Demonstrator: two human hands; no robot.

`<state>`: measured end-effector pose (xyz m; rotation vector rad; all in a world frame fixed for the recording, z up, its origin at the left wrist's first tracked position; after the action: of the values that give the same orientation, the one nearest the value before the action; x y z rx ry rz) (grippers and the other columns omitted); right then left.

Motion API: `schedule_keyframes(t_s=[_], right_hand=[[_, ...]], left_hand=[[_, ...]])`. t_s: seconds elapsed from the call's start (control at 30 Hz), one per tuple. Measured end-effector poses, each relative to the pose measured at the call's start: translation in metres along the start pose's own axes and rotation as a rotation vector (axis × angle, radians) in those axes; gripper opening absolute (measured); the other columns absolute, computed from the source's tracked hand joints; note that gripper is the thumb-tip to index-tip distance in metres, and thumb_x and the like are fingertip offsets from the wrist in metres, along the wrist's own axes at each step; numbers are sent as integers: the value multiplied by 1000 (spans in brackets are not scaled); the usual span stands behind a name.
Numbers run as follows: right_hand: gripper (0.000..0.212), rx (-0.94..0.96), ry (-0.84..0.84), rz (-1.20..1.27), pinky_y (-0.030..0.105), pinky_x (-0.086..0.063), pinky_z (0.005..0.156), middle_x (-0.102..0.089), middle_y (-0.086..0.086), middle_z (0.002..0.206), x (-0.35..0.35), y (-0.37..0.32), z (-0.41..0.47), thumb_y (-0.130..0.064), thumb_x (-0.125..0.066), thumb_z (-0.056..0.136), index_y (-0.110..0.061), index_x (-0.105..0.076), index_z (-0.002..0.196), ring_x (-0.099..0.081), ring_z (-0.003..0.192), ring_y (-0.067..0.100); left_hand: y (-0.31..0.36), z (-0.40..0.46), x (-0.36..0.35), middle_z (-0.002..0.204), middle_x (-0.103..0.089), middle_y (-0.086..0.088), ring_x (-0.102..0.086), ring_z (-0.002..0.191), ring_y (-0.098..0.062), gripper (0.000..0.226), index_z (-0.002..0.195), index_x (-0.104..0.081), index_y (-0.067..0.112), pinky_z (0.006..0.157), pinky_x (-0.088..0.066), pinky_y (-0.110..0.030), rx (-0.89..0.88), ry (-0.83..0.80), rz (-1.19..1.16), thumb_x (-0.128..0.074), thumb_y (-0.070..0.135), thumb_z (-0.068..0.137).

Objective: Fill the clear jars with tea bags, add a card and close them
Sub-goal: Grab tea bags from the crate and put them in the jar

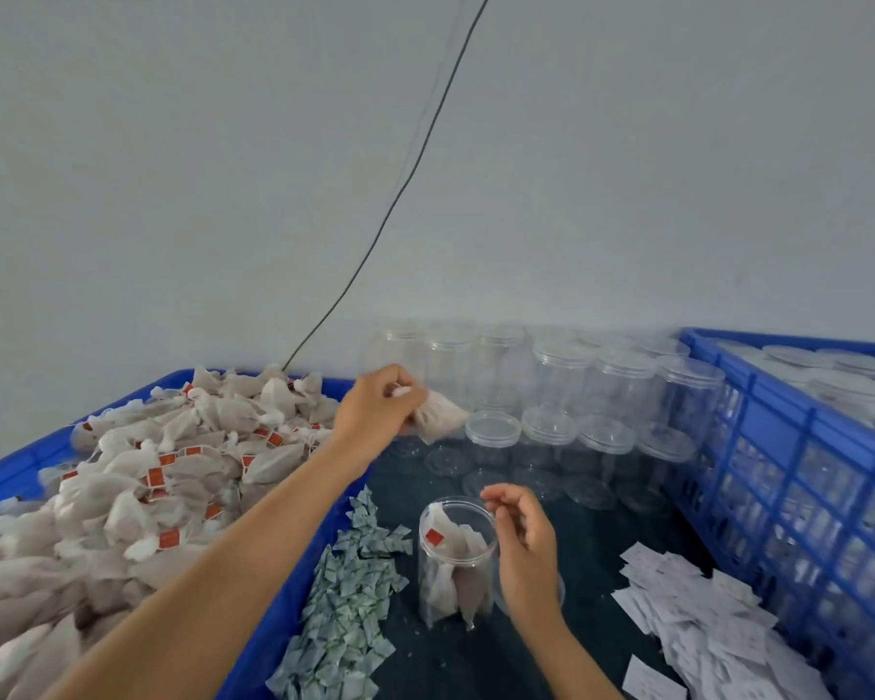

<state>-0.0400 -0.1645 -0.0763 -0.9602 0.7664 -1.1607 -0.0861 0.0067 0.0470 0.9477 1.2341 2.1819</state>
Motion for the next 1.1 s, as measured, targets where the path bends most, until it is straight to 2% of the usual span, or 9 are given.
schedule_keyframes(t_s=[0.17, 0.33, 0.43, 0.53, 0.63, 0.77, 0.87, 1.0, 1.1], right_hand=[[33, -23, -7, 45, 26, -51, 85, -67, 5, 98, 12, -2, -2, 16, -41, 90, -7, -63, 100, -64, 95, 16], [39, -33, 73, 63, 31, -53, 83, -67, 5, 99, 24, -4, 2, 20, -37, 89, -8, -63, 96, -63, 95, 15], [43, -50, 229, 54, 31, -51, 81, -66, 4, 95, 37, -1, 10, 21, -37, 84, -12, -63, 92, -62, 90, 14], [43, -94, 320, 31, 34, -50, 84, -64, 3, 93, 47, 7, 17, 22, -37, 81, -12, -62, 91, -60, 87, 13], [40, -153, 312, -24, 33, -48, 85, -63, 2, 92, 51, 18, 17, 19, -40, 84, -14, -61, 92, -60, 92, 18], [40, -160, 232, -80, 22, -45, 78, -64, 0, 92, 48, 29, 10, 17, -41, 86, -17, -60, 92, -61, 94, 18], [43, -111, 165, -94, 15, -45, 76, -65, -2, 91, 44, 27, 5, 19, -41, 85, -19, -61, 89, -62, 94, 15], [44, 343, -66, -410, 15, -37, 85, -65, -14, 89, 32, 2, 0, 14, -43, 77, -22, -67, 86, -57, 92, 7], [39, 596, -393, -764, 24, -23, 98, -65, -14, 83, 16, -23, 3, 2, -41, 72, -21, -71, 84, -53, 92, 8]], left_hand=[[-11, -32, -40, 71, -61, 13, -59, 70, -8, 13, 72, -62, 26, 59, -42, -21, -148, -276, 409, -72, 26, 80], [-24, -46, -62, 108, -62, 7, -57, 103, -14, 12, 96, -71, 27, 78, -42, -24, -243, -441, 831, -71, 27, 84], [-22, -46, -66, 112, -59, 6, -53, 106, -13, 23, 102, -67, 28, 85, -44, -26, -236, -386, 747, -75, 31, 81], [-20, -43, -65, 102, -60, 9, -56, 95, -9, 18, 87, -63, 29, 81, -47, -25, -152, -249, 527, -78, 29, 77], [-29, -47, -71, 104, -60, 8, -56, 96, -11, 21, 87, -60, 29, 80, -49, -24, -72, -261, 653, -78, 23, 77], [-41, -51, -76, 116, -54, 4, -50, 110, -16, 25, 99, -60, 29, 92, -45, -28, -89, -269, 851, -76, 25, 80], [-37, -50, -60, 97, -58, 12, -55, 93, -8, 18, 89, -60, 29, 79, -46, -19, -113, -160, 580, -76, 31, 80], [-50, -69, -38, 88, -61, 15, -57, 80, 1, 10, 89, -60, 26, 65, -39, -10, 37, 147, 188, -62, 17, 92], [-82, -95, -36, 91, -64, 12, -57, 76, 2, 9, 95, -61, 23, 59, -40, -10, 129, 88, 408, -56, 15, 96]])
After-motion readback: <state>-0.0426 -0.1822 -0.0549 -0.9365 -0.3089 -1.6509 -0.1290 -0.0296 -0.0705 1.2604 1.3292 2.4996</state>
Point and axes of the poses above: each hand's wrist, its own z-axis towards the middle knuckle, its own x-axis out of the back of the hand, y = z × x, the point moved 1 cm from there along z, towards the middle knuckle
